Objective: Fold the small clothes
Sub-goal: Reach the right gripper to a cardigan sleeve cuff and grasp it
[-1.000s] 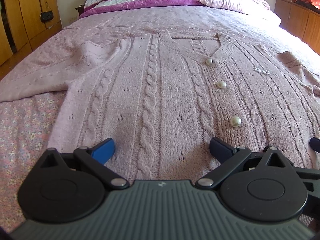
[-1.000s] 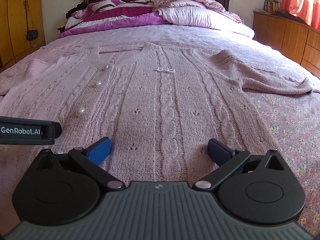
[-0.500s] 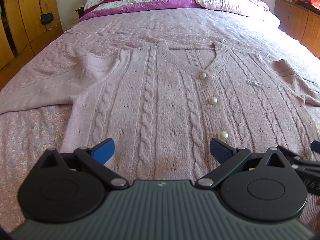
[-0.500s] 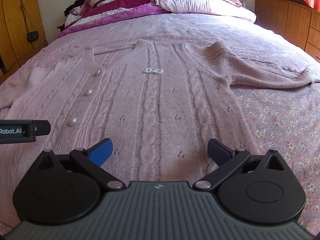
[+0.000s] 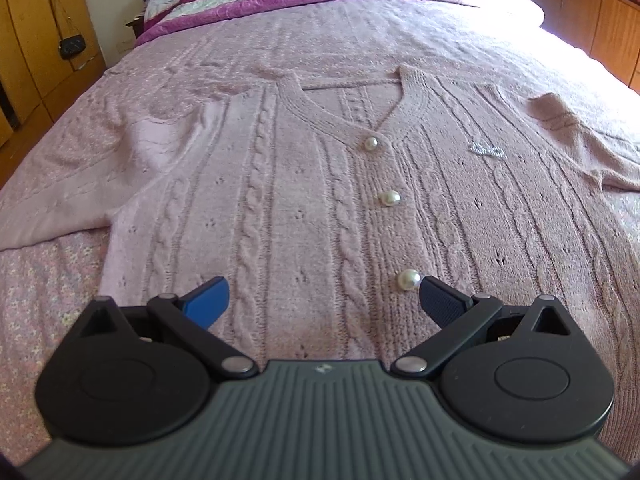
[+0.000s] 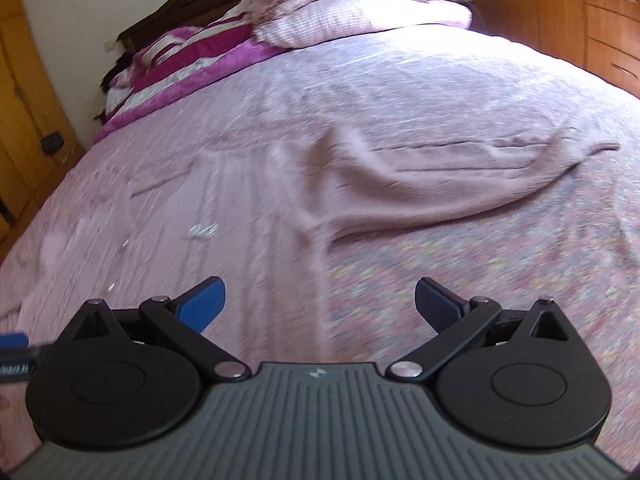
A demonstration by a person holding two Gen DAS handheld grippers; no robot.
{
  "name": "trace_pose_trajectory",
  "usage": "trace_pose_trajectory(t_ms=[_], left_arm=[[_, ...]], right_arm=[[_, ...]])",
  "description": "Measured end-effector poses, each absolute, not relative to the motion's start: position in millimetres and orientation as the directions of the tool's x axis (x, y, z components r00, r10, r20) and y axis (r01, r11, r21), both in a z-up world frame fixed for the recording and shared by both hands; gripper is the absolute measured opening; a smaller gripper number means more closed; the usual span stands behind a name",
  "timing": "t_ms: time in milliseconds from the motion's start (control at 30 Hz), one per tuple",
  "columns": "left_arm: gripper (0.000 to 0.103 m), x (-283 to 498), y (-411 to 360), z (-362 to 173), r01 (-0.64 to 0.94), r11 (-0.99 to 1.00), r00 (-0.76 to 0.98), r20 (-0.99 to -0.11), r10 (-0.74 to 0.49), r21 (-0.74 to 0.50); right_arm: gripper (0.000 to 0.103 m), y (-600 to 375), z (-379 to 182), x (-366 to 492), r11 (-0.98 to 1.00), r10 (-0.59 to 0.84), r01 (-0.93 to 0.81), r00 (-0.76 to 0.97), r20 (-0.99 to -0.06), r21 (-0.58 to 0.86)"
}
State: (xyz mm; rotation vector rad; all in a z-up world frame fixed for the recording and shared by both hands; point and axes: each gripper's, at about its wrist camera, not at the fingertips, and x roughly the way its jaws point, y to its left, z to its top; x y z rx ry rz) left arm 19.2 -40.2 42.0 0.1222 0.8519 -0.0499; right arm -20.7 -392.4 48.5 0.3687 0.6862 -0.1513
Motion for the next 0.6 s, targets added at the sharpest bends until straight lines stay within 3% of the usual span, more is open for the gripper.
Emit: trace_pose_trajectory(t_ms=[267, 600], left_arm=[[0.103, 27.3, -52.8, 29.9, 0.106, 0.989, 0.621, -0.784, 0.018, 0.107], [0.103, 32.9, -58.7, 17.2, 0.106, 0.989, 0.590, -0.807, 0.021, 0.104]], right_arm=[[0.103, -504.9, 39.5, -9.5, 0.816, -0.131, 0.451, 0.754, -0.643, 0.362], [0.103, -594.9, 21.6, 25.7, 0.728, -0.226, 0.558, 0.744, -0.629, 0.399]])
